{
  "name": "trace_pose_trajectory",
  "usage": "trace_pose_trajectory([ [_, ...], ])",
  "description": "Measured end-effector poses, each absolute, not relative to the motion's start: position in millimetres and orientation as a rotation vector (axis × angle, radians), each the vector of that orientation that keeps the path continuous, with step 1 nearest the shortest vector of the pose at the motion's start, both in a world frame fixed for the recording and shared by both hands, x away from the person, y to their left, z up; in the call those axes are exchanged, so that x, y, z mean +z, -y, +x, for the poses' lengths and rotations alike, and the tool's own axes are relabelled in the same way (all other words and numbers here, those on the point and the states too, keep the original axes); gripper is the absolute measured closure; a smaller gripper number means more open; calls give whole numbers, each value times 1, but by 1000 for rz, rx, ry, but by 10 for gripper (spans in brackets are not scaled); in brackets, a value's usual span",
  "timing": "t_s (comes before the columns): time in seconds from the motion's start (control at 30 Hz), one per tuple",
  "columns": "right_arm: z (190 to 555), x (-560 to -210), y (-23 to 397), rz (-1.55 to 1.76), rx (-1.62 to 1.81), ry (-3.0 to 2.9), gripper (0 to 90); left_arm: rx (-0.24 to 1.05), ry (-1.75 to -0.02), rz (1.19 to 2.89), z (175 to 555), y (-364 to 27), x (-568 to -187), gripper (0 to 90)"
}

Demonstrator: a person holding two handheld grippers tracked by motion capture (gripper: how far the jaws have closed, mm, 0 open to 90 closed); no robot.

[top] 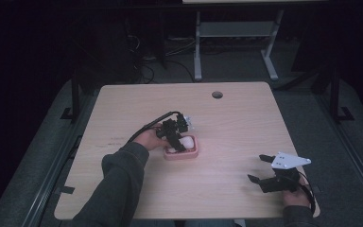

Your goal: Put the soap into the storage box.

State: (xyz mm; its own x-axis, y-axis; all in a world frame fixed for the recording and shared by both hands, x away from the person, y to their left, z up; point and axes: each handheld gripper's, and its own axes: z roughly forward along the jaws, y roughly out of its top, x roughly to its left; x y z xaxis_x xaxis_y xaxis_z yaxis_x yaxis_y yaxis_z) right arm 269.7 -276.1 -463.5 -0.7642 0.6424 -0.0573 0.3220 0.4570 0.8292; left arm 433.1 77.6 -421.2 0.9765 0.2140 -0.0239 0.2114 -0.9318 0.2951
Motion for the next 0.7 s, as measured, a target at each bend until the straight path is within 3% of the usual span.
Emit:
trace_pose_trajectory([
  [0.33,270,-464,276,807,1213,-2352,137,41,-319,2802,430,-80,-414,401],
  [0.7,269,-464,274,817,1219,-2356,137,106,-335,2761,419,-91,-399,398],
])
